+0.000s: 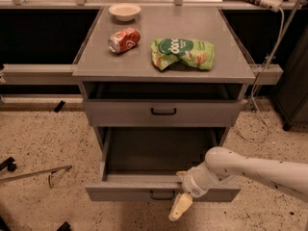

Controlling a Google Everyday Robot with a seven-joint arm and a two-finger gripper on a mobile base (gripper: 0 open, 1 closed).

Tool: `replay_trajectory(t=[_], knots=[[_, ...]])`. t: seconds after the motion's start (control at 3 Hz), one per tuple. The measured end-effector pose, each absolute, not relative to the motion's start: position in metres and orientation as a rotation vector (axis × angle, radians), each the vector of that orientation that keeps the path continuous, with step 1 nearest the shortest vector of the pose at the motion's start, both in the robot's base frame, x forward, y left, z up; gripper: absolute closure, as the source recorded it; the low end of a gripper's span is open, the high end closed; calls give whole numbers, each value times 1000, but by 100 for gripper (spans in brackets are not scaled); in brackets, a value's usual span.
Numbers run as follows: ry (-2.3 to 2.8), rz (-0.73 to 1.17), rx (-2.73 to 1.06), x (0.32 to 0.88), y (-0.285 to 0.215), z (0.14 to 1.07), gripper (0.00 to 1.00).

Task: Open middle drawer

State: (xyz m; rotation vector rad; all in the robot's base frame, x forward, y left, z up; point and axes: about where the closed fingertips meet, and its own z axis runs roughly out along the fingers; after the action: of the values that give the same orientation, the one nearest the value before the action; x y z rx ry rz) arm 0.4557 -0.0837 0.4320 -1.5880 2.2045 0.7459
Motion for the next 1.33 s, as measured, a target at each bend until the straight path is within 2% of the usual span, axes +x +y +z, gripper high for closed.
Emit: replay_trajectory(t=[1.33], knots=[[2207,821,-1617,423,-83,431,0]])
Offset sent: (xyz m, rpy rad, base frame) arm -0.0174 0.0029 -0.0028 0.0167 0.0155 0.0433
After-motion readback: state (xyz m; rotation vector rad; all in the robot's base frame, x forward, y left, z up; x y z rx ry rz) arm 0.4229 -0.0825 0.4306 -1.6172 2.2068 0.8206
